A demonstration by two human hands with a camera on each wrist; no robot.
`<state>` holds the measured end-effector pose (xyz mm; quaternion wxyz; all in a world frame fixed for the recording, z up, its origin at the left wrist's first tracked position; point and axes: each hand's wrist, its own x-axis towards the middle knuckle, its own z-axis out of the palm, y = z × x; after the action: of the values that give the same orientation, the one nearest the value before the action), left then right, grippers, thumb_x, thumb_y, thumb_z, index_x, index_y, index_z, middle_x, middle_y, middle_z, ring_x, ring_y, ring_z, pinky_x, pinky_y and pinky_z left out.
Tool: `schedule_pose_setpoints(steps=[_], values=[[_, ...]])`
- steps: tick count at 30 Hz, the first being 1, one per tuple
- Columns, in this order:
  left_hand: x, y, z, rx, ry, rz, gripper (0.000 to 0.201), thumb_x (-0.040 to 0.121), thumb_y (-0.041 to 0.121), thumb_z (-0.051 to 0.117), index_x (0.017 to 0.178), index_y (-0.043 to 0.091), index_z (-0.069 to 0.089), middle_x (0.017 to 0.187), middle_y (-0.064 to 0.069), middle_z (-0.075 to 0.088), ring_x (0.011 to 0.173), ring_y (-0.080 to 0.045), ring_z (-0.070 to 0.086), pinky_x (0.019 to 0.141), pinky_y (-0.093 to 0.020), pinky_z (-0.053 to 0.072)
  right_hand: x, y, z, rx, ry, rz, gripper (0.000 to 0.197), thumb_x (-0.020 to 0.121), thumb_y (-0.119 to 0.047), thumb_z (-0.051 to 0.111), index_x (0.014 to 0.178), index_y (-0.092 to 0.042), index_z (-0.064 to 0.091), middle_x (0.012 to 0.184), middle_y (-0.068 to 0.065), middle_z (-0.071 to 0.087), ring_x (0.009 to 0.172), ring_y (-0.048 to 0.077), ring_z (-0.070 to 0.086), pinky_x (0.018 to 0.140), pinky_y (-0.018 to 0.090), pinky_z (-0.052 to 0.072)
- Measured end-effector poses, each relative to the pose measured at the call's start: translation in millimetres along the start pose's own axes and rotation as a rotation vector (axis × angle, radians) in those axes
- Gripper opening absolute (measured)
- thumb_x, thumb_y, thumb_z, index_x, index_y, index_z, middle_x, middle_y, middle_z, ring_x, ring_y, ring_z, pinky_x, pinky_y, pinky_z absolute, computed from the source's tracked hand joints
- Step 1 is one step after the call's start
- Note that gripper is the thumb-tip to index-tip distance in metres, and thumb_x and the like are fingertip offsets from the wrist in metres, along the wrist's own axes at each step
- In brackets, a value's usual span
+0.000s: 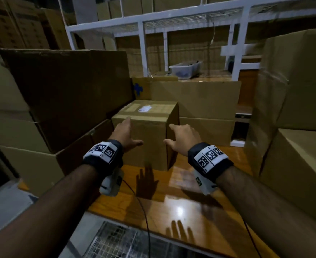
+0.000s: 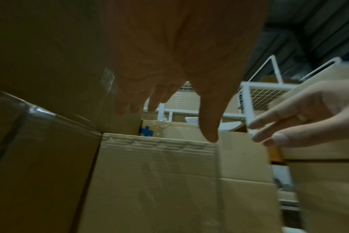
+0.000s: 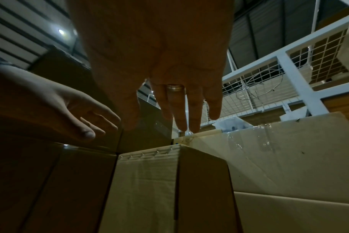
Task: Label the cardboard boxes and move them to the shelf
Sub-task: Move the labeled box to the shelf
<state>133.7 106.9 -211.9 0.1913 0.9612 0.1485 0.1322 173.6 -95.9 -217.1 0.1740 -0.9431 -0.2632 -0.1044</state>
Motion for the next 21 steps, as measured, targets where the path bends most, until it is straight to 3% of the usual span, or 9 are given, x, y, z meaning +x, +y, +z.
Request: schedule_pose_setpoints(steps=[2,5,10,15,21], values=[[32.4,-8.5,3.4,0.035,0.006,-0.039,0.103,0.072,0.034,0.081,0.15,0.01,0.019,0.152,-0.01,0.031,0.139,-0.029,0.03,0.113,-0.044,0.031,31.5,3.0,12.2,-0.026,0.028,0.011,0.051,0.088,-0.047,0.062,0.127,-0.015,0.053,0.108,0.008,0.065,0.103,0.027,0.06,0.086,0.042,0.052],[75.1,-20.9,9.9,0.071,0.034,-0.083,0.101,0.065,0.035,0.085,0.145,0.013,0.027,0.148,-0.009,0.037,0.136,-0.031,0.034,0.109,-0.05,0.035,73.0,4.7,32.1,-0.079,0.058,-0.002,0.054,0.085,-0.05,0.063,0.125,-0.015,0.055,0.122,0.006,0.056,0.114,0.026,0.051,0.094,0.044,0.047],[114.4,-37.8,30.3,0.085,-0.009,-0.191,0.101,0.065,0.027,0.086,0.145,0.013,0.026,0.149,-0.012,0.034,0.136,-0.035,0.032,0.108,-0.054,0.035,113.0,5.1,59.6,-0.132,0.024,0.001,0.065,0.083,-0.051,0.065,0.135,-0.017,0.046,0.145,0.009,0.038,0.136,0.027,0.03,0.105,0.046,0.039],[133.6,-45.7,40.6,0.086,0.002,-0.225,0.094,0.069,0.024,0.083,0.143,0.009,0.028,0.152,-0.014,0.023,0.137,-0.04,0.023,0.11,-0.054,0.031,126.7,10.7,69.1,-0.114,0.027,-0.003,0.07,0.083,-0.051,0.065,0.139,-0.018,0.039,0.15,0.009,0.03,0.138,0.028,0.026,0.104,0.046,0.039],[147.0,-37.3,43.8,0.107,0.001,-0.295,0.087,0.07,0.032,0.083,0.139,0.009,0.036,0.15,-0.013,0.024,0.133,-0.044,0.025,0.105,-0.054,0.034,130.9,17.9,61.3,-0.075,-0.041,0.018,0.068,0.083,-0.049,0.066,0.139,-0.02,0.04,0.152,0.007,0.03,0.131,0.028,0.036,0.1,0.044,0.043]])
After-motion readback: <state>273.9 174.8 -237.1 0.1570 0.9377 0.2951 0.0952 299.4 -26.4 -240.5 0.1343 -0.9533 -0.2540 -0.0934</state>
